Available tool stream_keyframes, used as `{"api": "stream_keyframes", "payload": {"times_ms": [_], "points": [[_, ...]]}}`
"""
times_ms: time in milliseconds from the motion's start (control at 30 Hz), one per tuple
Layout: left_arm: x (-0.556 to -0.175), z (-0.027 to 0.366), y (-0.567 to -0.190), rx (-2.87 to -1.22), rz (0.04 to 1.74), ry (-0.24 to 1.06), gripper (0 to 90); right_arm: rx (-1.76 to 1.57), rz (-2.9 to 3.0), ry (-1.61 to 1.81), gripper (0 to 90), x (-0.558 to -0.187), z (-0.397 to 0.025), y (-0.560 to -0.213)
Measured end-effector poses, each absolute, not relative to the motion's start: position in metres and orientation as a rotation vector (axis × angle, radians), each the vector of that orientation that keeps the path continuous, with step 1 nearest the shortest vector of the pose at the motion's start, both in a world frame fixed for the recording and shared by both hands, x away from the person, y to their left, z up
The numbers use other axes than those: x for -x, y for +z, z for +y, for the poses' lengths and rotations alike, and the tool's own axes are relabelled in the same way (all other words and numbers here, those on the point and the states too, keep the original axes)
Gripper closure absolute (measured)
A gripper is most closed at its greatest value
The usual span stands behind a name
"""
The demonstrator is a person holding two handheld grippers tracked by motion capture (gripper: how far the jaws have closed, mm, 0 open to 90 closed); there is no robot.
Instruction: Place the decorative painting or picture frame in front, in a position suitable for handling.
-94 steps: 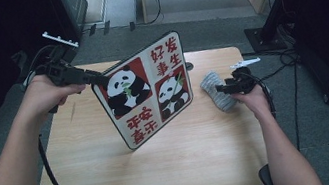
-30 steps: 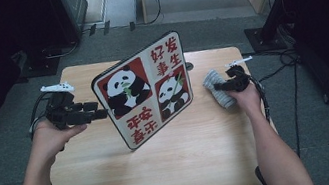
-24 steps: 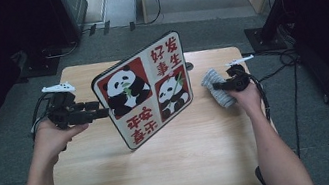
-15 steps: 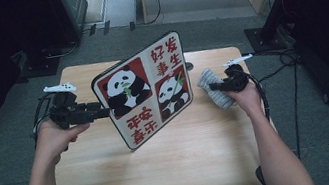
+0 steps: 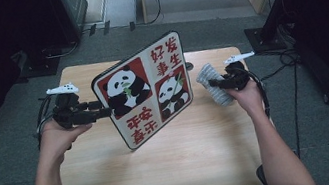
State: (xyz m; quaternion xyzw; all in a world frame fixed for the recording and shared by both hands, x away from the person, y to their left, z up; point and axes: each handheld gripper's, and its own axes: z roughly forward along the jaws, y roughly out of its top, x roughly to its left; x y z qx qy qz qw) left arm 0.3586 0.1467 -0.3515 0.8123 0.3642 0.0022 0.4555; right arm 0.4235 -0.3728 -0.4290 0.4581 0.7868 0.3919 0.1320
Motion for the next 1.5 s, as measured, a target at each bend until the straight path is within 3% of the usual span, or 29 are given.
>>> {"api": "stream_keyframes", "payload": {"times_ms": [133,500,633,1067,1500], "points": [[-0.356,0.146,-0.355,-1.996,0.894,0.027,42.3,-1.291,2.238,1.116,68.5,-0.419,-0.368,-0.422],[-0.361,0.143,-0.367,-1.964,0.916,-0.075,38.4,-1.283,2.245,1.165,68.7,-0.419,-0.359,-0.409],[-0.358,0.140,-0.365,-1.968,0.907,-0.007,33.3,-1.287,2.242,1.179,68.9,-0.420,-0.356,-0.407],[-0.362,0.135,-0.362,-1.960,0.860,-0.070,46.5,-1.235,2.282,1.133,67.3,-0.415,-0.344,-0.401],[-0.362,0.127,-0.359,-1.941,0.843,-0.078,50.0,-1.175,2.294,1.149,66.0,-0.411,-0.336,-0.372]]}}
